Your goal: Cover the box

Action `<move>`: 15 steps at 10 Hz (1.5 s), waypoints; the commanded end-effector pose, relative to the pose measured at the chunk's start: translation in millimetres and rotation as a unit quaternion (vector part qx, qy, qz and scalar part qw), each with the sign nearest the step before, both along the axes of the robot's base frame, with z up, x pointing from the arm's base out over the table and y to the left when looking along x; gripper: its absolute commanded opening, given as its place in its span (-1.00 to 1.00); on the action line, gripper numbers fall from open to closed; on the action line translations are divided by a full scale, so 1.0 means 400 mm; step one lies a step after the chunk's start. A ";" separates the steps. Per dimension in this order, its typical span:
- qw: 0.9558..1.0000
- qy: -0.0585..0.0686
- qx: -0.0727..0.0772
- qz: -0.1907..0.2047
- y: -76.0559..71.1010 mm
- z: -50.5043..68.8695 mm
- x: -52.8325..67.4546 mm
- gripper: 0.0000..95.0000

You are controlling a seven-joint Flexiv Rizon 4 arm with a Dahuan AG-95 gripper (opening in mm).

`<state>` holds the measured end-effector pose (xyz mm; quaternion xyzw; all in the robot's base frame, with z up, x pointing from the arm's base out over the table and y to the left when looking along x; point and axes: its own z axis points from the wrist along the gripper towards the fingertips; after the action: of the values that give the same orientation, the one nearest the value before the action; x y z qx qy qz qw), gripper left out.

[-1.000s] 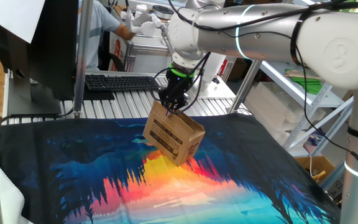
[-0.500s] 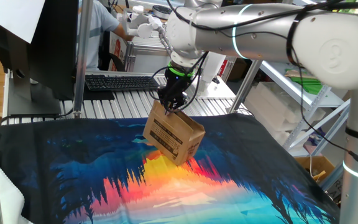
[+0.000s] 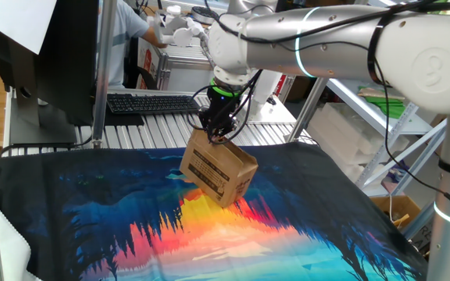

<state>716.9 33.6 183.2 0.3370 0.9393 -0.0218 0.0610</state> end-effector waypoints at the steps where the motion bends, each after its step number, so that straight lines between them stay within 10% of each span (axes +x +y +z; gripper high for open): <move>1: 1.000 -0.003 -0.003 0.004 -0.015 -0.005 0.008 -1.00; 8: 1.000 -0.014 -0.002 0.015 -0.077 -0.034 0.041 -1.00; 15: 0.999 -0.028 0.023 -0.012 -0.087 -0.129 0.039 -1.00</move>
<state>730.1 -2.0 133.4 0.3512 0.9328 0.0075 0.0807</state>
